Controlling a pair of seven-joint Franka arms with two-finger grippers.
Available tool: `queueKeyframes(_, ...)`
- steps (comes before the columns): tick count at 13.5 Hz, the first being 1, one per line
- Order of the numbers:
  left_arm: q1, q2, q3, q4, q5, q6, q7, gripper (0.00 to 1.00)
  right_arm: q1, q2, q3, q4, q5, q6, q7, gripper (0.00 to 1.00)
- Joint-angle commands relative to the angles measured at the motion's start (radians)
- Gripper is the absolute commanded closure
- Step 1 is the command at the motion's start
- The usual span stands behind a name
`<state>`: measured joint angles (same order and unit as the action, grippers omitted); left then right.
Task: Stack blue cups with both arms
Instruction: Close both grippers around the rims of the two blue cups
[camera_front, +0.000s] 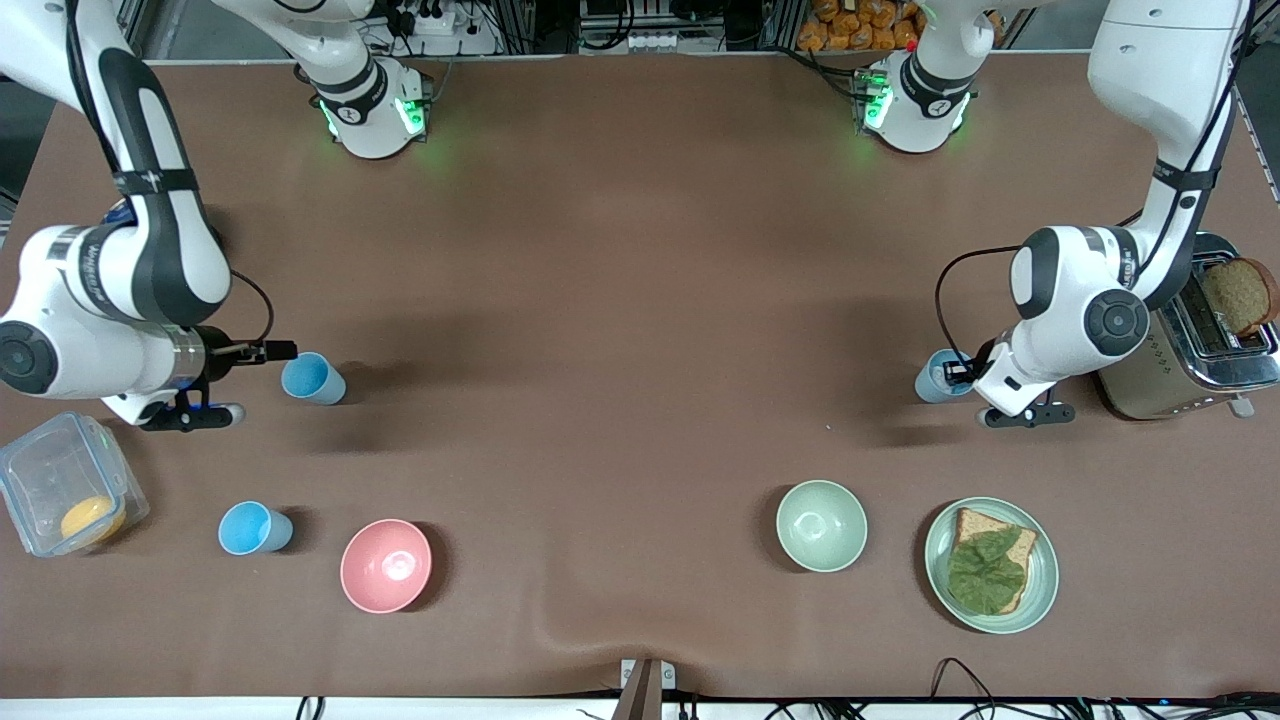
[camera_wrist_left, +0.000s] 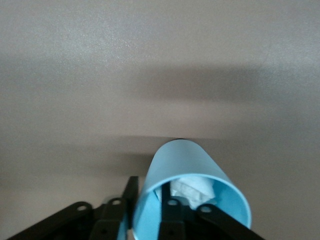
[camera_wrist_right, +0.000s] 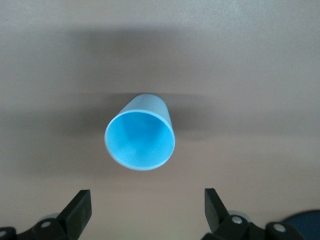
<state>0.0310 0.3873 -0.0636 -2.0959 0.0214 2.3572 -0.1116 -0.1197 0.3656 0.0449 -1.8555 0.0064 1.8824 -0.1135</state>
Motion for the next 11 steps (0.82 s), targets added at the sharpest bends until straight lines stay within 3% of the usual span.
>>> queueKeyframes(1, 0.007, -0.015, -0.005, 0.011, -0.017, 0.007, 0.016, 1.00, -0.043, 0.048, 0.010, -0.018, 0.009, 0.078, -0.064, 0.00)
queueKeyframes(5, 0.004, -0.082, -0.039, 0.014, -0.023, -0.001, 0.010, 1.00, -0.063, 0.107, 0.012, -0.016, 0.010, 0.150, -0.083, 0.00)
queueKeyframes(10, -0.011, -0.091, -0.223, 0.066, -0.038, -0.004, -0.170, 1.00, -0.064, 0.150, 0.012, -0.014, 0.012, 0.188, -0.084, 0.00)
queueKeyframes(11, -0.028, -0.065, -0.257, 0.091, -0.038, -0.004, -0.218, 1.00, -0.064, 0.153, 0.013, -0.014, 0.012, 0.198, -0.089, 0.53)
